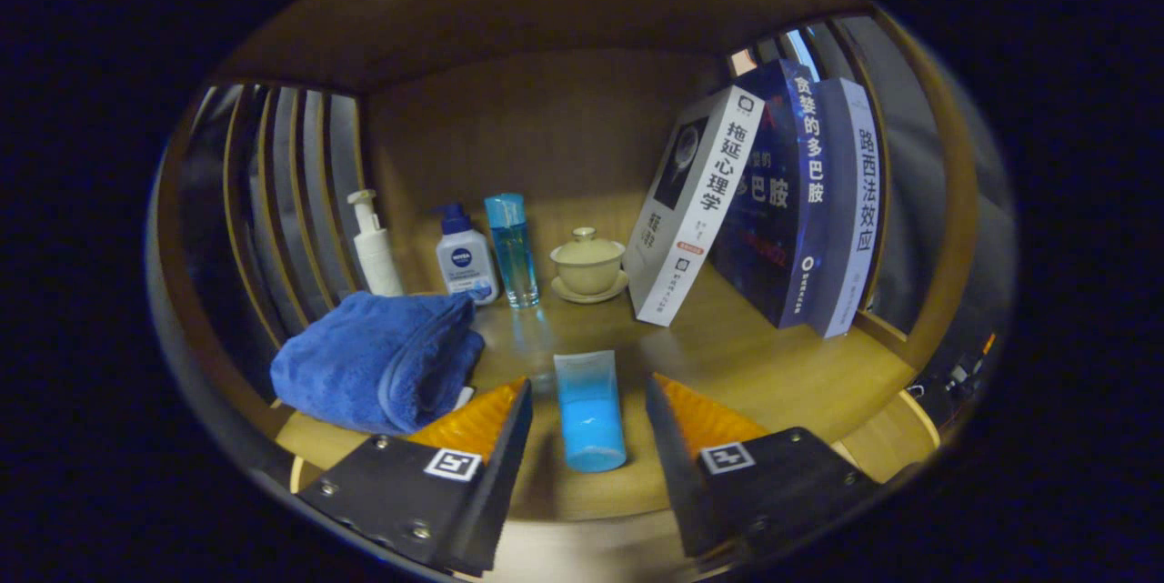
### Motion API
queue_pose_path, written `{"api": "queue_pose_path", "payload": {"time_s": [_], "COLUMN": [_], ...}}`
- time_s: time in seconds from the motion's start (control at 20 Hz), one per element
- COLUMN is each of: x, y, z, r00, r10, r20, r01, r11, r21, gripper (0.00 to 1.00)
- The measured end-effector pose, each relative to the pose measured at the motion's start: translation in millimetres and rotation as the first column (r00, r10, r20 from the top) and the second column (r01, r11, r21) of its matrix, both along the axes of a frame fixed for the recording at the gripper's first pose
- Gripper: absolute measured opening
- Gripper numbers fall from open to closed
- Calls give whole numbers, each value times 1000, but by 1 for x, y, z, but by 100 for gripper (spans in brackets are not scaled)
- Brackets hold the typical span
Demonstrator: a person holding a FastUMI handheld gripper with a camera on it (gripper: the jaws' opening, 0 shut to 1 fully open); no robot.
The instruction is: Pull open the drawer, take out the items inside it, and place them on the countertop above the cabinet.
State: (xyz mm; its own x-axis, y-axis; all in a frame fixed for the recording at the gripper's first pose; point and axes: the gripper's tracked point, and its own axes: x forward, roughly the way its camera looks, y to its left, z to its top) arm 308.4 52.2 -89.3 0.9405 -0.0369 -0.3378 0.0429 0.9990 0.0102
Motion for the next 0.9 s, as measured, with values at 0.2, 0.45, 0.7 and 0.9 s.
{"api": "queue_pose_path", "payload": {"time_s": [0.2, 0.45, 0.7, 0.9], "x": [-38, -102, -179, -232], "y": [5, 2, 7, -1], "z": [27, 68, 112, 132], "r00": [999, 991, 970, 954], "r10": [26, 60, 84, 85], "r20": [39, 116, 227, 289], "r01": [-26, -49, -65, -60], "r11": [1000, 995, 994, 994], "r21": [-5, -92, -91, -95], "gripper": [89, 100, 100, 100]}}
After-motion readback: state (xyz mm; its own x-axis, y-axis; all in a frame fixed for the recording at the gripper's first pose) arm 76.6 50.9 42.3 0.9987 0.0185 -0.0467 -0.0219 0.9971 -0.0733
